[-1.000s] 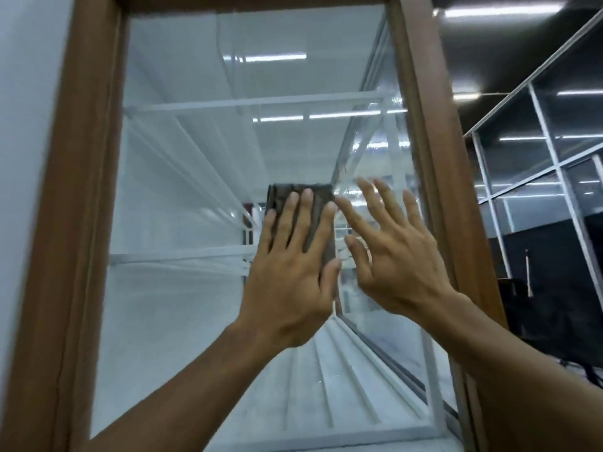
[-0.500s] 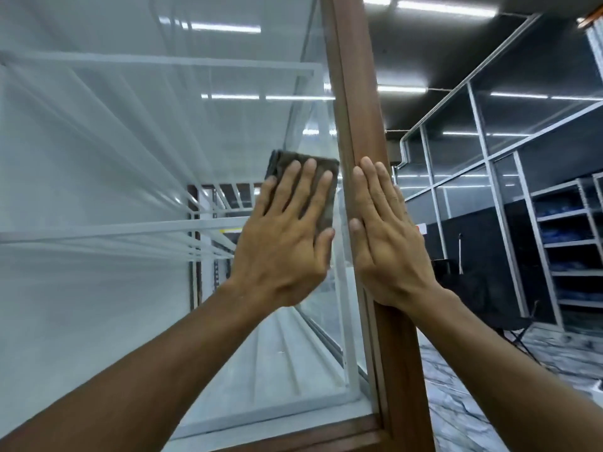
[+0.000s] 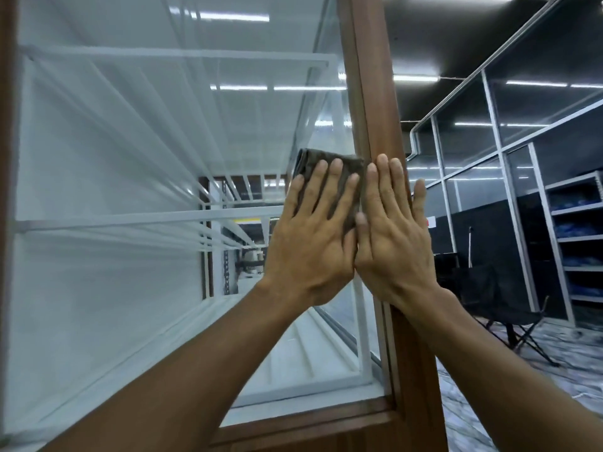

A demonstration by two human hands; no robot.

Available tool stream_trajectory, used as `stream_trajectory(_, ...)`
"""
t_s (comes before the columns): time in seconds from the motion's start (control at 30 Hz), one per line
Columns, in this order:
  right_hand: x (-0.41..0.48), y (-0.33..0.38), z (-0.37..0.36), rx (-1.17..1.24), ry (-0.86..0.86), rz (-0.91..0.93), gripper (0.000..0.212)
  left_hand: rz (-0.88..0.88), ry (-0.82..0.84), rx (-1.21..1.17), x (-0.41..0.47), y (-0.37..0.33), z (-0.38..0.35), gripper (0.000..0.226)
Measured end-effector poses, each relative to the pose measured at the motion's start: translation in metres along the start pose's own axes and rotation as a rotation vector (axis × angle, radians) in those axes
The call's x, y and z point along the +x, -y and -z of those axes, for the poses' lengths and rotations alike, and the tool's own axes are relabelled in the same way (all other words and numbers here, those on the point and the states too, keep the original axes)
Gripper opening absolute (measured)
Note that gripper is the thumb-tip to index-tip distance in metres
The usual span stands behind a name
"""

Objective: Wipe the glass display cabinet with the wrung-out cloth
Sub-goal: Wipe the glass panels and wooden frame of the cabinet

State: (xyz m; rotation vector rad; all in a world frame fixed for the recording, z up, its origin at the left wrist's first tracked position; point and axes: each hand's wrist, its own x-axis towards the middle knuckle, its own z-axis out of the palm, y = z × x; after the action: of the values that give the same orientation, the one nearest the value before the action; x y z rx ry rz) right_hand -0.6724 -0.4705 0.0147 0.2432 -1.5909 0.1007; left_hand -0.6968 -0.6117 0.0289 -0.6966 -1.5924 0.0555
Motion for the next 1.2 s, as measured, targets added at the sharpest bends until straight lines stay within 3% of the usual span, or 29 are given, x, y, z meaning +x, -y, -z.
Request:
stream_trajectory(0.37,0.012,0.099,-0.037,0.130,0.065,0.166,0.061,0.077,-0.022,0.049,-0.070,0.097,0.043,0.066)
stream_trajectory(0.7,0.002,0.172,-0.065,0.039,0.084,0.244,0.063,0.293,-0.016,0.103,-0.154,0.216,0.096,0.069)
stream_trajectory(0.9,-0.010,0.186,-0.070,0.012,0.093,0.278,0.063,0.637,-0.100,0.066,-0.170,0.173,0.081,0.071)
stream_trajectory(1.0,-0.012,0.174,-0.064,0.053,0.091,0.262,0.064,0.359,-0.022,0.066,-0.148,0.122,0.061,0.068)
stream_trajectory(1.1,-0.022,0.132,-0.049,0.027,0.083,0.187,0.061,0.139,0.026,0.085,-0.144,0.121,0.057,0.068)
stream_trajectory(1.13,-0.026,0.111,-0.042,-0.010,0.097,0.170,0.060,0.161,-0.001,0.084,-0.139,0.123,0.056,0.068)
stream_trajectory(1.2,-0.032,0.084,-0.033,-0.063,0.126,0.168,0.060,0.371,-0.076,0.096,-0.123,0.122,0.055,0.069)
